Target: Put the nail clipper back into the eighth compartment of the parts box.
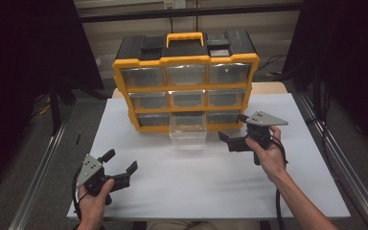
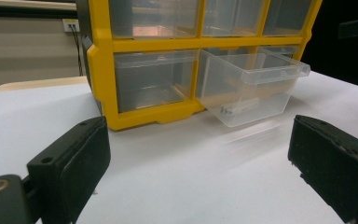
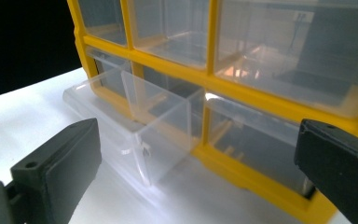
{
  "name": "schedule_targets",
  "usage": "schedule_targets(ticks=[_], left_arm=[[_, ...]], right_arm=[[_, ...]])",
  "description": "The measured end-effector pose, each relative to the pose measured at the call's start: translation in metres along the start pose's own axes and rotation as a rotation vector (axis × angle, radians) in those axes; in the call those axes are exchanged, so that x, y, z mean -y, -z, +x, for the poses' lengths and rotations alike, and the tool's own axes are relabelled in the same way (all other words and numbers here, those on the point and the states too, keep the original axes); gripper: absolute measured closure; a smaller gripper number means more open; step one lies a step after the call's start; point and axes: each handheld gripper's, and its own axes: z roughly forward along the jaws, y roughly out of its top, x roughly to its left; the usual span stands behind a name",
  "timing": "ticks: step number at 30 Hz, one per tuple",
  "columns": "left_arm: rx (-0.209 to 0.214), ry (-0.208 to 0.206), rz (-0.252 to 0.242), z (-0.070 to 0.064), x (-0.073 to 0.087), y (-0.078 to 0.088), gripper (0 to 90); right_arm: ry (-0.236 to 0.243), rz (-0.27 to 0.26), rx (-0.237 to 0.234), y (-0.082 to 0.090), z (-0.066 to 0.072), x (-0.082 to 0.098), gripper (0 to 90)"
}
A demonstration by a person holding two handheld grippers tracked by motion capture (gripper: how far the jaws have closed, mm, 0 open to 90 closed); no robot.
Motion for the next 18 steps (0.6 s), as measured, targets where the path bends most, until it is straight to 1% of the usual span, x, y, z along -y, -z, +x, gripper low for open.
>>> schedule_targets(ticks=[1, 2, 4, 6, 7, 10, 11, 14, 17, 18], left_arm=[[-0.003, 0.000, 0.003, 0.000, 0.000, 0.000, 5.7], [-0.003, 0.000, 0.002, 0.000, 0.000, 0.000, 5.7], [0.007, -0.002, -0.004, -0.001, 0.000, 0.000, 5.6], [0.008, -0.006, -0.007, -0.001, 0.000, 0.000, 5.6], [0.002, -0.008, -0.006, -0.001, -0.001, 0.000, 5.7], [0.000, -0.008, -0.008, -0.001, -0.001, 0.000, 5.7], [0.006, -0.008, -0.009, -0.001, -0.001, 0.000, 5.6], [0.001, -0.005, -0.007, -0.001, 0.000, 0.000, 5.6], [0.002, -0.016, 0.000, -0.001, 0.000, -0.001, 5.6], [0.003, -0.009, -0.006, -0.002, 0.000, -0.001, 5.6]], right_arm=[[-0.007, 0.001, 0.005, 0.003, 0.000, 0.002, 0.3], [-0.004, 0.000, 0.012, 0.006, -0.001, 0.004, 0.3], [-0.006, -0.002, 0.019, 0.012, -0.002, 0.007, 0.3], [-0.009, -0.009, 0.032, 0.019, -0.003, 0.010, 0.3], [-0.011, -0.010, 0.034, 0.022, -0.004, 0.012, 0.3], [-0.010, -0.015, 0.044, 0.031, -0.005, 0.016, 0.3], [-0.007, -0.017, 0.049, 0.034, -0.005, 0.018, 0.3], [-0.014, -0.026, 0.055, 0.043, -0.005, 0.023, 0.3], [-0.021, -0.026, 0.069, 0.053, -0.007, 0.027, 0.3], [-0.017, -0.025, 0.073, 0.056, -0.007, 0.028, 0.3]])
